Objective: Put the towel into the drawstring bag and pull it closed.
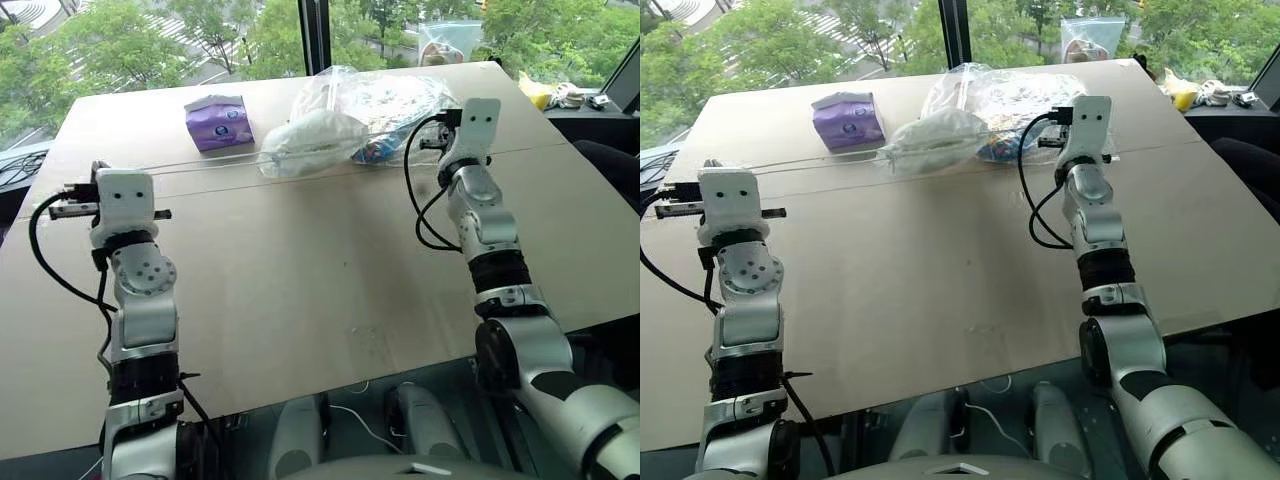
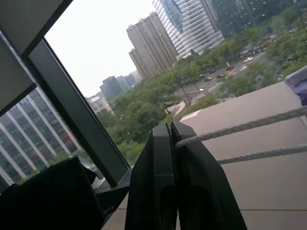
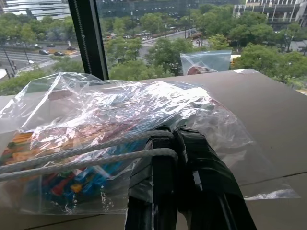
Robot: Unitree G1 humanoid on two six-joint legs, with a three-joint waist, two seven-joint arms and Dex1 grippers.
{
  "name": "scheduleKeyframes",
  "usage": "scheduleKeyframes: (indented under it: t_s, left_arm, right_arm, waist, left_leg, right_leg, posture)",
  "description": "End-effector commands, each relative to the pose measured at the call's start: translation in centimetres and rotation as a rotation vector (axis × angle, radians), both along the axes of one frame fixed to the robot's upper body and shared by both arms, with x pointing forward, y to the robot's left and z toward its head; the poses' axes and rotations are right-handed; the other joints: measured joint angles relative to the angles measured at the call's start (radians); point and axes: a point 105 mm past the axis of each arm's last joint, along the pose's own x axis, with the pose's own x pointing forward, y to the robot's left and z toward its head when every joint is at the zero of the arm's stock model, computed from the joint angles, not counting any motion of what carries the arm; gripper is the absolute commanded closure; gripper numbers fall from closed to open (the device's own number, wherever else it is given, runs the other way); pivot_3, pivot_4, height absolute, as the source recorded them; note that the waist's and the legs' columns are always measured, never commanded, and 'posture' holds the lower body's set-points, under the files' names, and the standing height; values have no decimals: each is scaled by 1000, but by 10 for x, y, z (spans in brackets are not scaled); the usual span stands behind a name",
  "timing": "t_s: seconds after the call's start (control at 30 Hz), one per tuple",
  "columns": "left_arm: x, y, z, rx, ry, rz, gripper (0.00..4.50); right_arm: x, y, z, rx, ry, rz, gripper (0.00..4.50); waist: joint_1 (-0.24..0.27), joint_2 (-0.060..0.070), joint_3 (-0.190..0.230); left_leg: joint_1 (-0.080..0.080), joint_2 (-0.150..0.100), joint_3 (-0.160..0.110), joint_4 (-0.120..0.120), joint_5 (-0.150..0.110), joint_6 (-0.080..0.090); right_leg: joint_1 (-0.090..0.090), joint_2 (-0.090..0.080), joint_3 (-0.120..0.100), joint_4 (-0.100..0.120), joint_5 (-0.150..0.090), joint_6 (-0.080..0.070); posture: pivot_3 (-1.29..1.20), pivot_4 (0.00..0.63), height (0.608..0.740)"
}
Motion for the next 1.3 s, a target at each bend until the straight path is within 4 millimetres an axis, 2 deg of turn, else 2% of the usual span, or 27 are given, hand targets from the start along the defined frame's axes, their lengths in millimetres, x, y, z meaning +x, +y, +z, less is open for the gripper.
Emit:
scheduleKeyframes:
  t_s: [0.03,0.13,0.23,0.33,0.4,0.47,0.53,0.6,0.63,0.7,0.77,0.83,0.87,0.97,1.03,1.1,1.17,1.3]
  left_arm:
    - [-31,55,-17,-237,-55,262,4481]
    - [-40,68,-28,-323,-64,354,4481]
    - [-55,81,-39,-408,-82,475,4481]
    - [-62,86,-43,-441,-87,544,4481]
    - [-58,84,-42,-441,-88,523,4481]
    - [-36,71,-34,-421,-96,363,4481]
    - [7,33,-26,-409,-60,20,4481]
    - [39,-13,-24,-381,29,-297,4481]
    - [50,-42,-22,-355,78,-480,4078]
    - [54,-85,-20,-242,194,-745,3699]
    - [46,-108,-34,-192,342,-931,2727]
    - [33,-111,-50,-96,485,-1003,1848]
    - [23,-105,-60,-71,555,-1009,1395]
    - [-2,-85,-79,-45,700,-1026,58]
    - [-16,-73,-88,-64,762,-1024,58]
    - [-28,-69,-92,-113,781,-1052,58]
    - [-37,-73,-93,-137,784,-1103,58]
    - [-46,-90,-91,-163,763,-1187,58]
  right_arm:
    - [-2,-52,5,172,1,-216,4500]
    - [-5,-73,-4,268,37,-329,4500]
    - [-18,-108,-30,463,121,-539,4500]
    - [-26,-119,-45,567,172,-627,4500]
    - [-22,-113,-45,568,183,-581,4500]
    - [-5,-77,-33,515,188,-330,4500]
    - [2,-17,-11,423,152,62,4500]
    - [-13,33,3,206,100,397,4500]
    - [-28,53,2,75,93,556,4008]
    - [-67,78,-18,-164,132,866,3592]
    - [-90,69,-45,-350,213,978,2619]
    - [-90,46,-60,-435,269,943,1731]
    - [-88,31,-63,-457,290,913,1242]
    - [-84,-5,-66,-485,313,848,1225]
    - [-82,-26,-65,-479,292,798,1225]
    - [-82,-39,-63,-465,246,780,1225]
    - [-88,-43,-65,-466,224,813,1225]
    - [-101,-39,-66,-405,204,902,1225]
  waist:
    - [0,0,0]
    - [-2,0,0]
    - [-1,0,0]
    - [-1,0,0]
    - [-3,0,0]
    - [-6,0,0]
    - [-5,0,0]
    - [-2,0,0]
    - [-2,1,0]
    - [4,0,-1]
    - [4,-1,-1]
    - [-2,-1,-1]
    - [-7,0,-1]
    - [-12,2,1]
    - [-7,2,2]
    - [-2,2,2]
    - [1,2,2]
    - [9,2,2]
  left_leg:
    - [0,0,0,0,0,0]
    - [0,0,0,0,0,0]
    - [0,0,0,0,0,0]
    - [0,0,0,0,0,0]
    - [0,0,0,0,0,0]
    - [0,0,0,0,0,0]
    - [0,0,0,0,0,0]
    - [0,0,0,0,0,0]
    - [0,0,-1,0,0,0]
    - [-1,0,-2,0,0,0]
    - [-1,0,-2,0,0,0]
    - [-1,-1,-3,-1,-1,0]
    - [-1,-1,-3,-1,-1,0]
    - [2,0,-1,-2,-1,0]
    - [2,1,-3,-2,-1,0]
    - [4,2,-5,-3,-3,-3]
    - [4,2,-4,-3,-3,-4]
    - [1,2,-3,-3,-1,0]
  right_leg:
    - [0,0,0,0,0,0]
    - [0,0,0,0,0,0]
    - [0,0,0,0,0,0]
    - [0,0,0,0,0,0]
    - [0,0,0,0,0,0]
    - [0,0,0,0,0,0]
    - [0,0,0,0,0,0]
    - [0,1,0,0,0,0]
    - [0,1,0,0,0,0]
    - [1,1,-1,0,0,0]
    - [1,0,-1,-2,0,0]
    - [1,0,0,-3,0,0]
    - [0,-1,1,-3,0,0]
    - [-2,0,4,-3,-1,-1]
    - [-2,1,2,-2,-5,-1]
    - [0,1,0,-1,-5,-1]
    - [0,0,0,-2,-5,-2]
    - [-1,-2,1,-4,-5,-1]
  posture:
    - [0,150,740]
    - [0,150,740]
    - [0,150,740]
    - [0,150,740]
    - [0,150,740]
    - [0,150,740]
    - [0,150,740]
    - [0,150,740]
    - [0,150,740]
    - [0,150,740]
    - [0,150,740]
    - [0,150,740]
    - [0,150,740]
    - [0,150,740]
    - [0,150,740]
    - [0,150,740]
    - [0,150,740]
    - [0,150,740]
